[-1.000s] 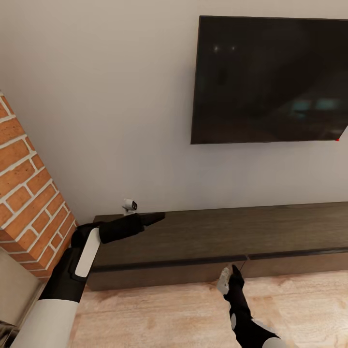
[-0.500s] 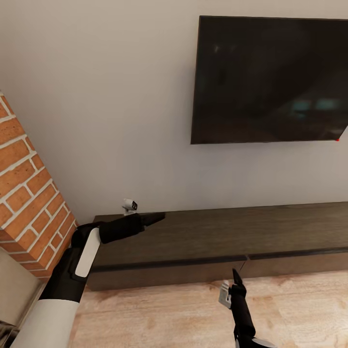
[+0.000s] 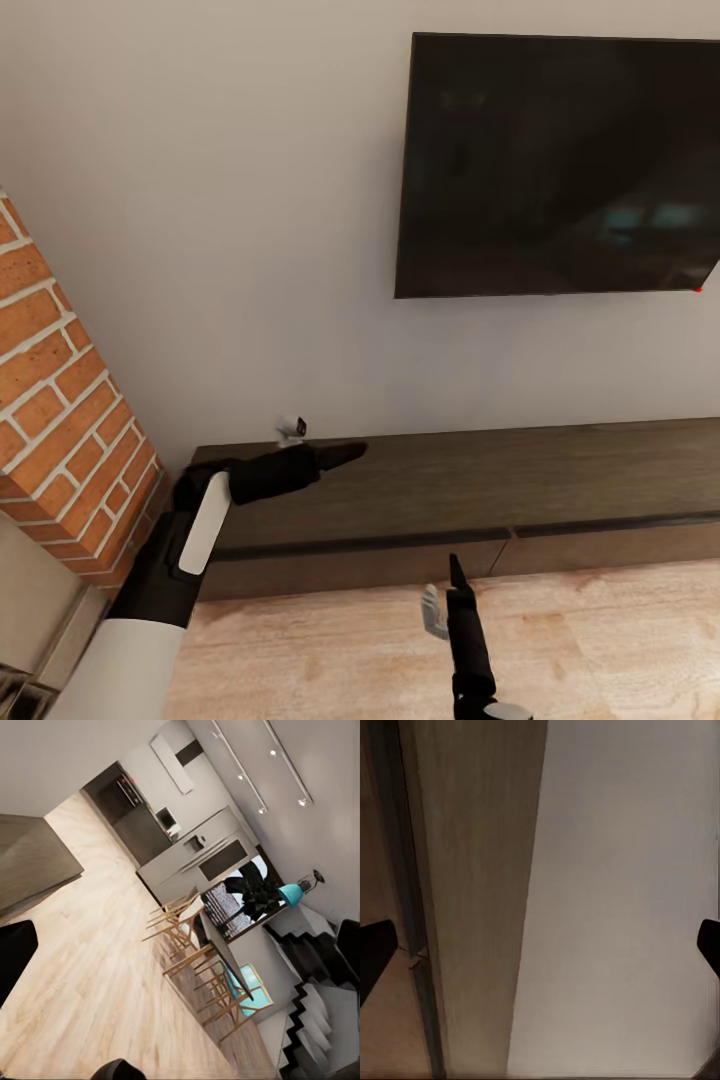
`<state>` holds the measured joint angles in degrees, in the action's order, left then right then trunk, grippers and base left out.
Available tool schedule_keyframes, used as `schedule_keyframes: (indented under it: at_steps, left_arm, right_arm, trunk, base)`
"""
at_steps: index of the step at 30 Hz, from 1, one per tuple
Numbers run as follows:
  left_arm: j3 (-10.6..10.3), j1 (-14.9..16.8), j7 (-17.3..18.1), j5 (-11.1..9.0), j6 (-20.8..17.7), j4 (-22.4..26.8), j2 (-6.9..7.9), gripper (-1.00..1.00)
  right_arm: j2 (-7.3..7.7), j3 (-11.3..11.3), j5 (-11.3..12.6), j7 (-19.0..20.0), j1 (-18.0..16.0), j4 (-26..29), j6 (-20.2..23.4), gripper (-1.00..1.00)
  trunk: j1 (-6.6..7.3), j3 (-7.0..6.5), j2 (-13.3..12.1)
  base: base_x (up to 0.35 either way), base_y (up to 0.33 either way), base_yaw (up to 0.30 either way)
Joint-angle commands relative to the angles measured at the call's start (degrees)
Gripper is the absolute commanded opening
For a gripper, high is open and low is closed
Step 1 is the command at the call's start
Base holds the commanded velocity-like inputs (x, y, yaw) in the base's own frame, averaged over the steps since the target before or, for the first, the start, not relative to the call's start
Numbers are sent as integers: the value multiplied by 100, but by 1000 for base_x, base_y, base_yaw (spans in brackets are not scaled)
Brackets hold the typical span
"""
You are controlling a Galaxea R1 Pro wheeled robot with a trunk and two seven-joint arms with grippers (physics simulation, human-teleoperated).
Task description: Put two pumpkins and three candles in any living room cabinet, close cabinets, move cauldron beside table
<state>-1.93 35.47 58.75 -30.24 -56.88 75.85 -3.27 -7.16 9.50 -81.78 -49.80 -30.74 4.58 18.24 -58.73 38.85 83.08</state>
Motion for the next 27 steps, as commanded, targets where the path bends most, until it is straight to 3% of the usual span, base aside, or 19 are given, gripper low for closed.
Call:
schedule_keyframes:
  at_steps: [1,4,6,27]
  left_arm:
    - [-32,3,-1,0,-1,2,-9,100]
    - [-74,10,-5,2,-4,7,-27,100]
    - [-84,10,-10,7,-2,8,-27,100]
    - [-80,4,-2,-16,230,22,-12,100]
  right_arm:
    - [-32,-1,2,0,-1,6,232,100]
    - [-71,-10,6,-31,-2,12,776,100]
    - [-73,-15,12,-88,-2,5,865,100]
    - [-48,-10,-14,-153,2,-18,744,100]
  trunk:
    - [0,0,0]
    - [0,0,0]
    - [0,0,0]
    - [-22,18,40]
  base:
    - [0,0,0]
    - [0,0,0]
    - [0,0,0]
    - [0,0,0]
